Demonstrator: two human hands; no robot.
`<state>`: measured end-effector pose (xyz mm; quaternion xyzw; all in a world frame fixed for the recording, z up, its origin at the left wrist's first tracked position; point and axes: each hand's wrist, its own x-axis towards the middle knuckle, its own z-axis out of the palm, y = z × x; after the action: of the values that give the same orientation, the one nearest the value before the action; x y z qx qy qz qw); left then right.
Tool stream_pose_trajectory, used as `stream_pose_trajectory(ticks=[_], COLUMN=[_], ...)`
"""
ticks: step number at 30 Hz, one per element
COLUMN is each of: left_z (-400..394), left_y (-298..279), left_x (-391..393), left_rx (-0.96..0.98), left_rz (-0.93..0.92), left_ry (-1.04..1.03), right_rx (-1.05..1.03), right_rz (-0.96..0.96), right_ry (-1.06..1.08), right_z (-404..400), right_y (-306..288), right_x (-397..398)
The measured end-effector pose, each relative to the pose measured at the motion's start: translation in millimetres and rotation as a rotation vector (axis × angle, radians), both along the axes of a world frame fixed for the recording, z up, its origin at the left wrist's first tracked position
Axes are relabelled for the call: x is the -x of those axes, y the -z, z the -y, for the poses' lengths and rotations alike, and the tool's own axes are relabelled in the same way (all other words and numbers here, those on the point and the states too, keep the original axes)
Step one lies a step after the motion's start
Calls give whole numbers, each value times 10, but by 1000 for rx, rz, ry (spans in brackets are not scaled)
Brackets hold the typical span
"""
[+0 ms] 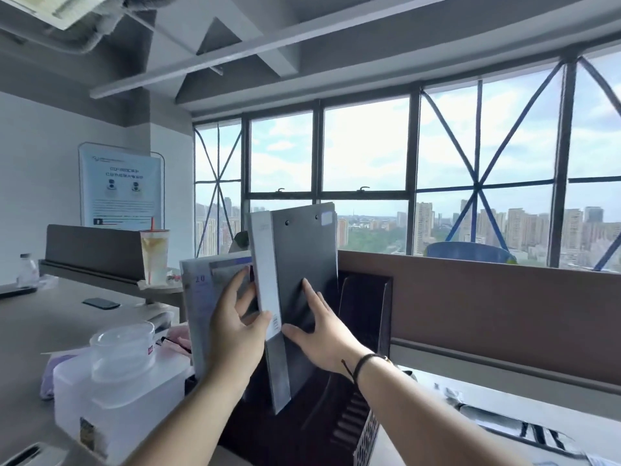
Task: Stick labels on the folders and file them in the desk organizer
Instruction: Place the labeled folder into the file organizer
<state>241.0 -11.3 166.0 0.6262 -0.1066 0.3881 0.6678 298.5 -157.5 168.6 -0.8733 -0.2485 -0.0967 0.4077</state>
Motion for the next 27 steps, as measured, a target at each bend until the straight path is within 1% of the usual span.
stream_pose_trajectory(ticks=[5,9,12,15,18,20,23,25,27], left_z=[-55,-50,-46,-26,50,82,70,62,78], left_y=[116,354,558,681,693,665,653,644,619], left_x=[-201,-236,-186,-100,4,61,127,193,278], left_rx=[-43,-74,-150,-318,-543,-686,-780,-810,-889], left_rz=[-37,-125,-194,-220,-216,-260,-291,-282,-254], left_ry=[-47,-91,-113,-195,-435,-583,-630,-644,-663], right_rx=[17,60,110,143,156,187,229,228,231], right_rz=[-42,-98,-141,-168,-163,-160,-166,-159,-123], right_ry=[-7,-5,-20,-18,9,22,32,41,43], right_z=[-28,-74,-43,-6,25,28,19,34,77], right_y=[157,341,474,582,691,735,735,708,688], right_x=[-142,-202,-212,-206,-203,-191,-130,-75,-2])
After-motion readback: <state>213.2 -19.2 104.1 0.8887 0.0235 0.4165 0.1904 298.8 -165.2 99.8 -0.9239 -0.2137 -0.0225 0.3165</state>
